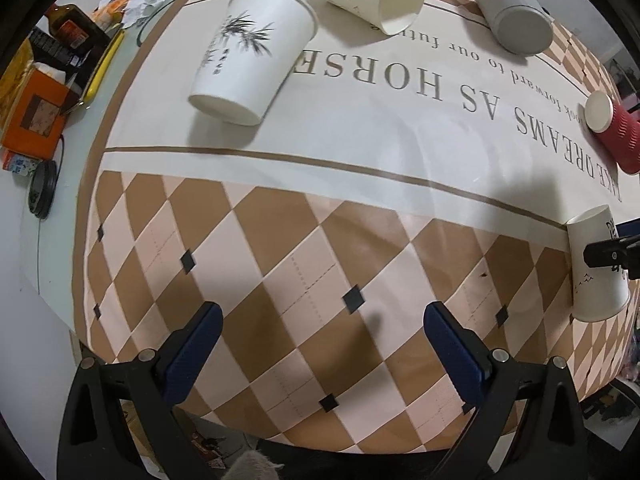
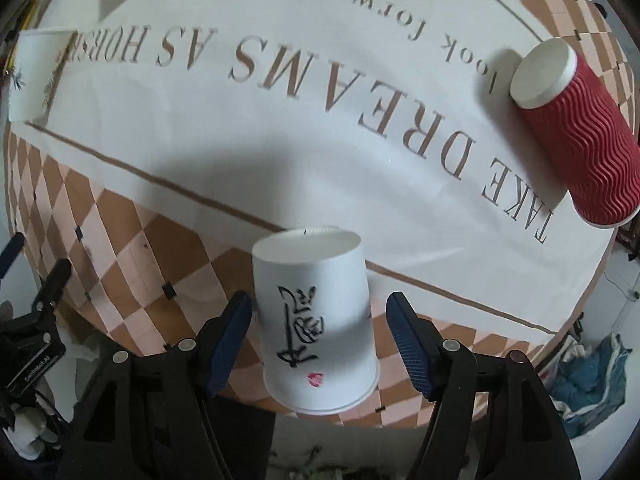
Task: Flip cup upside down
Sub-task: 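Lower the inverted white cup onto the runner and open the right tool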
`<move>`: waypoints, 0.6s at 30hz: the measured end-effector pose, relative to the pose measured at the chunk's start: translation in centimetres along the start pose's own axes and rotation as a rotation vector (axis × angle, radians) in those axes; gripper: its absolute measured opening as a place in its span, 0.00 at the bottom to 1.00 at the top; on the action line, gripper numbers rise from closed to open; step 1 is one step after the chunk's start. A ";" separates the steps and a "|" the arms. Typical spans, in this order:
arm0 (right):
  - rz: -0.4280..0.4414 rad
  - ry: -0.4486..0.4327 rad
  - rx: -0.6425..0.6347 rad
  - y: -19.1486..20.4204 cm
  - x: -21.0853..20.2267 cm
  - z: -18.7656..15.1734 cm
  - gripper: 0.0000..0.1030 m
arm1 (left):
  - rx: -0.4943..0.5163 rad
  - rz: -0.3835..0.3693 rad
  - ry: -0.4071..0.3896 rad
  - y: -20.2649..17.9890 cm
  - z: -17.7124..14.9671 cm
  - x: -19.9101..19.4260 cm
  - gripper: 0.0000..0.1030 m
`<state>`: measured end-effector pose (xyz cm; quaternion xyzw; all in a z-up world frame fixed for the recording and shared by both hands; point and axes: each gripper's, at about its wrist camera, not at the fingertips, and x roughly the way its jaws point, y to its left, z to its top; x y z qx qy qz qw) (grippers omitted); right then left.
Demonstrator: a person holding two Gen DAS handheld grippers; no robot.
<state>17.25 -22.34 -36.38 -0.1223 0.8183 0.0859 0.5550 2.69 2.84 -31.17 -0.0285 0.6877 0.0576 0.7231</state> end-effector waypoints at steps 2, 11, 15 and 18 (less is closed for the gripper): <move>0.017 -0.043 0.013 0.0 -0.7 -0.1 0.58 | 0.008 -0.017 0.001 -0.5 0.5 0.1 1.00; 0.109 -0.449 0.130 -0.3 -6.7 -1.3 0.57 | 0.026 -0.040 -0.019 -2.0 4.3 0.3 1.00; 0.143 -0.653 0.231 -1.7 -7.6 -0.9 0.57 | 0.012 -0.034 -0.026 -2.3 6.6 0.8 1.00; 0.138 -0.776 0.281 -2.2 -7.2 -0.5 0.57 | 0.004 -0.026 -0.028 -2.5 8.2 1.4 1.00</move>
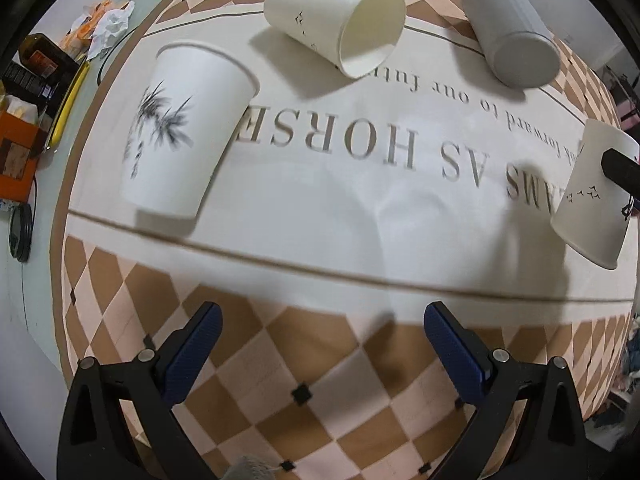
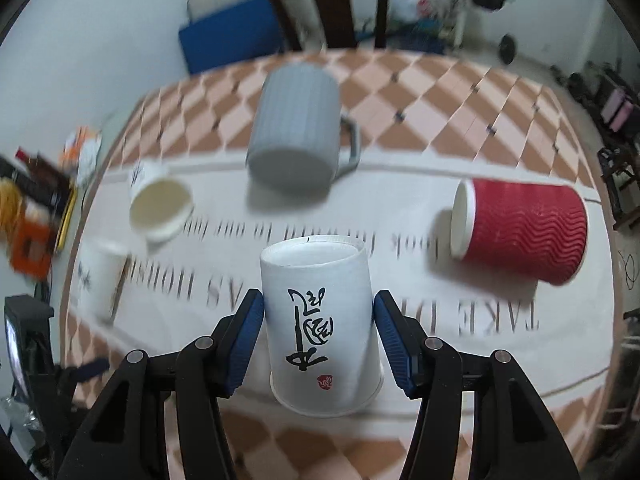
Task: Flip cup upside down
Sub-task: 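Lower the inverted white cup onto the runner and open the right tool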
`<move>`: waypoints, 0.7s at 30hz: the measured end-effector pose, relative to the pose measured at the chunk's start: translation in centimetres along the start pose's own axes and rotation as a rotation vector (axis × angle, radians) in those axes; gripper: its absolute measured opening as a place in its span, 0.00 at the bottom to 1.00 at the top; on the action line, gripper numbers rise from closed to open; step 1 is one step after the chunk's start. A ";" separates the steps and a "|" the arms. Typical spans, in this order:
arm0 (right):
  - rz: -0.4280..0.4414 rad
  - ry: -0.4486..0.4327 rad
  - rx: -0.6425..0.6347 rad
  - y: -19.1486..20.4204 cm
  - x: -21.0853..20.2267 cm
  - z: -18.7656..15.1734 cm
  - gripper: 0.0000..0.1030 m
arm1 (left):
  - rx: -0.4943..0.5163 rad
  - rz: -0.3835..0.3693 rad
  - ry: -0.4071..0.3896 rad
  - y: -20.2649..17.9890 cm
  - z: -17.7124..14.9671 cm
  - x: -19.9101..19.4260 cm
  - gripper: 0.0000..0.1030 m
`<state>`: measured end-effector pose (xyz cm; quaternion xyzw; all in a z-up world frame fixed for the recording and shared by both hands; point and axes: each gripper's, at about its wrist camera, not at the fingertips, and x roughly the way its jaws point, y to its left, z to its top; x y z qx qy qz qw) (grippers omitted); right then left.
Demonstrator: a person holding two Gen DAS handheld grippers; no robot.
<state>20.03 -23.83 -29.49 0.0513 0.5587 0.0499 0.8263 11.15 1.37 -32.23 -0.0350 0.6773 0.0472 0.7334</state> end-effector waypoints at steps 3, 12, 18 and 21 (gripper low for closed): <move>-0.009 -0.076 0.012 -0.5 0.8 -0.6 0.57 | 0.005 0.011 -0.002 -0.3 1.3 0.5 1.00; -0.014 -0.177 -0.050 -0.4 -0.8 -4.3 0.58 | 0.036 0.038 -0.006 -2.7 2.5 1.3 1.00; -0.046 -0.129 -0.064 -0.6 -1.0 -6.0 0.63 | 0.043 0.050 -0.034 -4.5 0.5 0.6 1.00; -0.057 -0.115 -0.043 -1.1 -1.7 -6.9 0.76 | 0.044 0.061 -0.063 -5.1 -0.2 -0.9 1.00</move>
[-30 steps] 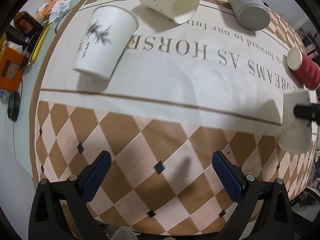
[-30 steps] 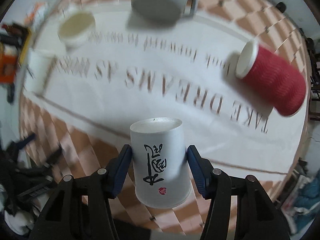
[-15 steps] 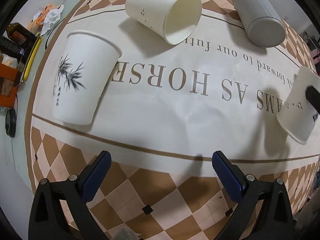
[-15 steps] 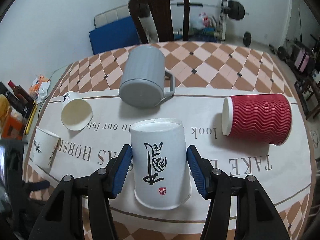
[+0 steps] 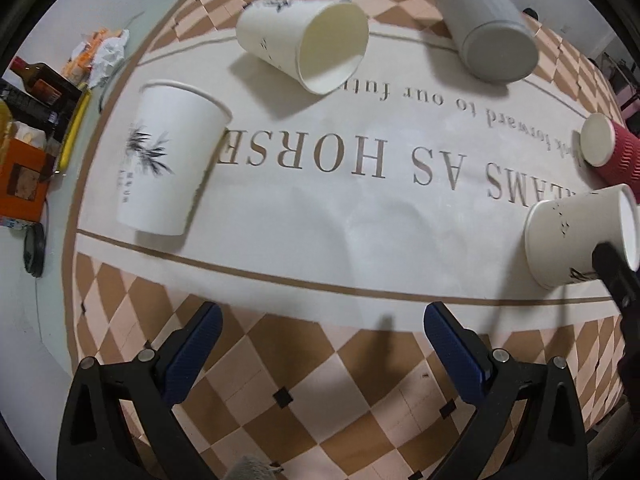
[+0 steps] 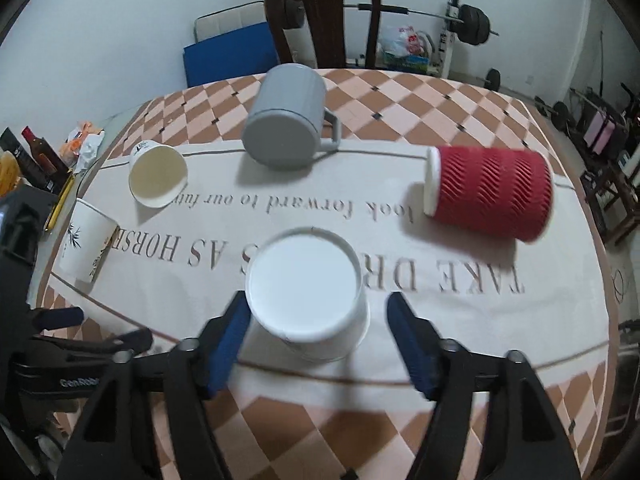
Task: Flip cup upside down
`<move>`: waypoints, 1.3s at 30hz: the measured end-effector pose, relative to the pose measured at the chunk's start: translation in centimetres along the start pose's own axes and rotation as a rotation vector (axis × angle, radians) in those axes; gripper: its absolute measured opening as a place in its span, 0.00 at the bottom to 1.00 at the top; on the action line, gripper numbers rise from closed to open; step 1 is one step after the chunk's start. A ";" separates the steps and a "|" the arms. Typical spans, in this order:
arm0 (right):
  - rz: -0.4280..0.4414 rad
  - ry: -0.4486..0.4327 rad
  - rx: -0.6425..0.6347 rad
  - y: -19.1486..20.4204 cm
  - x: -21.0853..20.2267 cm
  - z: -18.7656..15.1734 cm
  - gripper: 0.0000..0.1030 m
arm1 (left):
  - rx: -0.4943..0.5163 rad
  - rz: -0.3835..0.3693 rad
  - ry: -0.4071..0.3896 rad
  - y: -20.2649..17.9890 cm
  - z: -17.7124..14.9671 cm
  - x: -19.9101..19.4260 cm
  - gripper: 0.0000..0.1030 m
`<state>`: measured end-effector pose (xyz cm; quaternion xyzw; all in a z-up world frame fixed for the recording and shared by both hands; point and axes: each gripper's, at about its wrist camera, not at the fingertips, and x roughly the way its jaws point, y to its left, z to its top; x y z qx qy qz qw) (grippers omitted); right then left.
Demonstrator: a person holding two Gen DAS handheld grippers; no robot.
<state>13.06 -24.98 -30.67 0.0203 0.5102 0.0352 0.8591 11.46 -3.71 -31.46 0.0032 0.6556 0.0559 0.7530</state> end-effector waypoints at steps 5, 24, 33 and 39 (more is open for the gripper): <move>-0.081 0.015 0.015 -0.7 -3.9 -1.4 0.96 | 0.012 0.002 -0.073 -0.8 -1.8 -4.7 1.00; -0.303 -0.158 0.123 0.6 -31.9 -4.6 1.00 | 0.115 -0.099 -0.419 0.1 -10.4 -27.8 1.00; -0.325 -0.217 0.150 1.8 -40.1 -5.8 1.00 | 0.121 -0.120 -0.488 1.2 -13.3 -33.3 1.00; -0.333 -0.261 0.146 2.7 -43.4 -6.2 1.00 | 0.109 -0.125 -0.513 1.9 -14.3 -35.0 1.00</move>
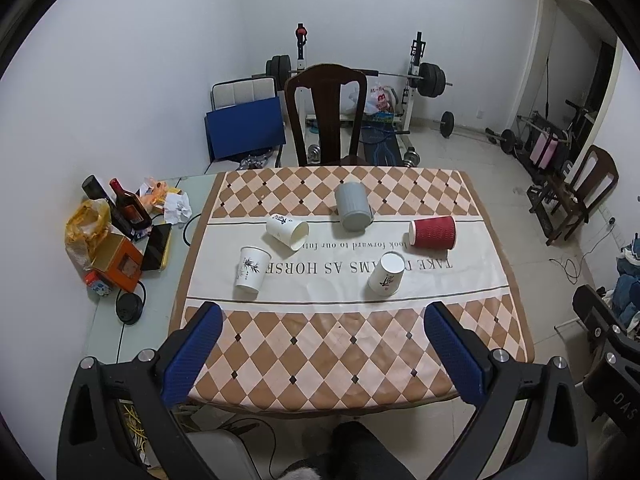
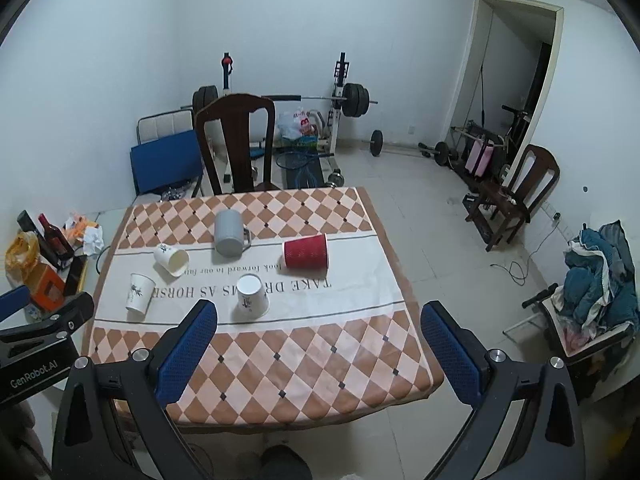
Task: Flip cup upside down
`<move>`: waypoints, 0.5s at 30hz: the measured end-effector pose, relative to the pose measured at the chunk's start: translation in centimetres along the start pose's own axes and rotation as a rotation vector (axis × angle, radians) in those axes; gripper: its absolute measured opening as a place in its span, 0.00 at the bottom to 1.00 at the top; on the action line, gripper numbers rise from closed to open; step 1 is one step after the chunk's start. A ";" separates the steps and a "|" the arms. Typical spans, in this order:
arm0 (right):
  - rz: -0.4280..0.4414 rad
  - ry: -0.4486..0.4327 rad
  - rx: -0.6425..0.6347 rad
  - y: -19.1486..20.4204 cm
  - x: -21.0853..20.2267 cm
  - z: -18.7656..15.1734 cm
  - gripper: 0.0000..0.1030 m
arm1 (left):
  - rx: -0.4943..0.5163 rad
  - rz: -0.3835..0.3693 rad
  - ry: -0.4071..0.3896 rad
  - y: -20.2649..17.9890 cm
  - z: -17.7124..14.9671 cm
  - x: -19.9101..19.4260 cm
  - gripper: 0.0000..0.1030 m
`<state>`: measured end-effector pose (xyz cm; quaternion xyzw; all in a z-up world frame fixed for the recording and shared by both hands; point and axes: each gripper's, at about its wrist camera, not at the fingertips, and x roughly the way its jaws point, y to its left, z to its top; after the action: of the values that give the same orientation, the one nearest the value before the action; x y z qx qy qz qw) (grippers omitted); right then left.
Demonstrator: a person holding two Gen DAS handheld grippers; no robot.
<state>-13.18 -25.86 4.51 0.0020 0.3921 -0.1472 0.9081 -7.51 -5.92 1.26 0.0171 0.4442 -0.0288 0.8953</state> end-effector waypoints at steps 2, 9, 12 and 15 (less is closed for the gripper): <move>-0.004 -0.009 -0.005 0.1 -0.7 0.1 1.00 | -0.001 0.008 -0.003 0.1 0.0 -0.3 1.00; 0.020 -0.008 -0.010 1.1 -1.6 0.5 1.00 | -0.007 0.019 -0.001 0.5 -0.3 -1.0 1.00; 0.030 -0.002 -0.012 1.3 -1.5 0.6 1.00 | -0.008 0.023 0.000 0.6 -0.3 -1.2 1.00; 0.032 -0.001 -0.010 1.5 -1.5 0.5 1.00 | -0.006 0.026 0.002 0.6 -0.3 -1.3 1.00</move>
<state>-13.35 -24.14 5.77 0.0036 0.3924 -0.1307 0.9104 -8.49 -5.27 2.14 0.0202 0.4448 -0.0156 0.8953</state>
